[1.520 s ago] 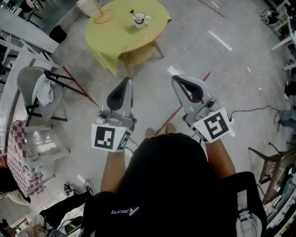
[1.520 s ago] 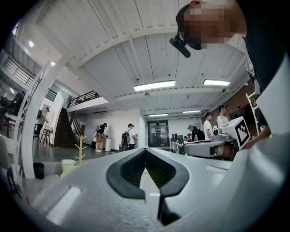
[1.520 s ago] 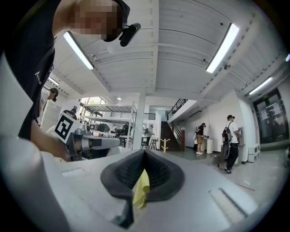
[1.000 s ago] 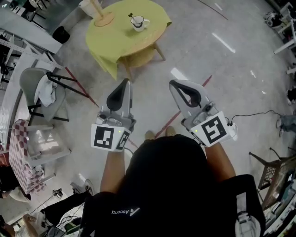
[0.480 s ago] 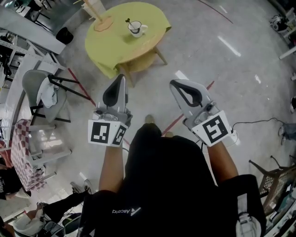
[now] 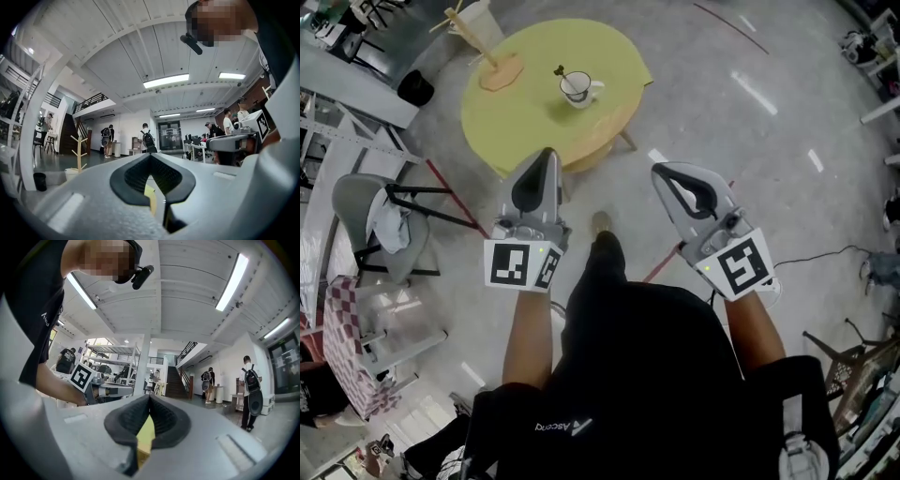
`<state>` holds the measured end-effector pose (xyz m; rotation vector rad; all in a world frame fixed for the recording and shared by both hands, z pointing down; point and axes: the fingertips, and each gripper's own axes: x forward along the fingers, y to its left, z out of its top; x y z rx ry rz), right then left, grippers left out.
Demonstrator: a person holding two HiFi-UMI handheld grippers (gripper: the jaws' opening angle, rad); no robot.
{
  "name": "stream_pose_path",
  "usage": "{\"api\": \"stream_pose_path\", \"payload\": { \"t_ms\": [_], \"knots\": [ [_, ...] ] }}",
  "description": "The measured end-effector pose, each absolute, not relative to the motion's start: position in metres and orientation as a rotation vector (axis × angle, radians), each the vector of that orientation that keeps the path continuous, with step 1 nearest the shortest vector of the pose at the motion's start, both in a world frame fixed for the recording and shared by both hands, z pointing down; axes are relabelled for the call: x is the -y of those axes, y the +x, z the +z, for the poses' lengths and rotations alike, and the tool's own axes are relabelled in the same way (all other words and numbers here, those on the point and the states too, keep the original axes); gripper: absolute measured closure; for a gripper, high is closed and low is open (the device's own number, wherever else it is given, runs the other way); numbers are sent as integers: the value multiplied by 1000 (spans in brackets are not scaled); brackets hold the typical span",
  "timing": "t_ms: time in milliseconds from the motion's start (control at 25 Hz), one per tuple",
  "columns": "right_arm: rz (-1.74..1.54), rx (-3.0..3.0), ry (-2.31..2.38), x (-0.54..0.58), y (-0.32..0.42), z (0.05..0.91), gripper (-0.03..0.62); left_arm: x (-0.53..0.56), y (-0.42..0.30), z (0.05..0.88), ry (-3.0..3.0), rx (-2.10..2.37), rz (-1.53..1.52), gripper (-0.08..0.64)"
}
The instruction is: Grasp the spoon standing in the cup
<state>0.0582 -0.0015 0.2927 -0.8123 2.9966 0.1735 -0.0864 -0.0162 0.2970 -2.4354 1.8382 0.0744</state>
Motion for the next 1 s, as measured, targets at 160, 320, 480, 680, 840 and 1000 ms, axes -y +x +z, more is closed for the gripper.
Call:
{"api": "stream_pose_path", "payload": {
  "t_ms": [160, 320, 480, 680, 840, 1000],
  "knots": [
    [169, -3004, -836, 58, 21, 292, 589, 83, -120, 306, -2480, -1813, 62, 549],
    [152, -3024, -884, 115, -16, 296, 589, 148, -150, 321, -2544, -1785, 43, 548],
    [134, -3024, -937, 162, -44, 301, 589, 203, -174, 342, -2622, -1759, -3, 545],
    [99, -3031, -999, 199, -65, 312, 589, 253, -189, 376, -2729, -1715, -81, 458],
    [61, -3036, -1033, 218, -71, 319, 589, 284, -191, 412, -2843, -1702, -159, 394],
    [50, -3051, -1049, 233, -66, 323, 589, 310, -187, 452, -2940, -1707, -269, 346]
  ]
}}
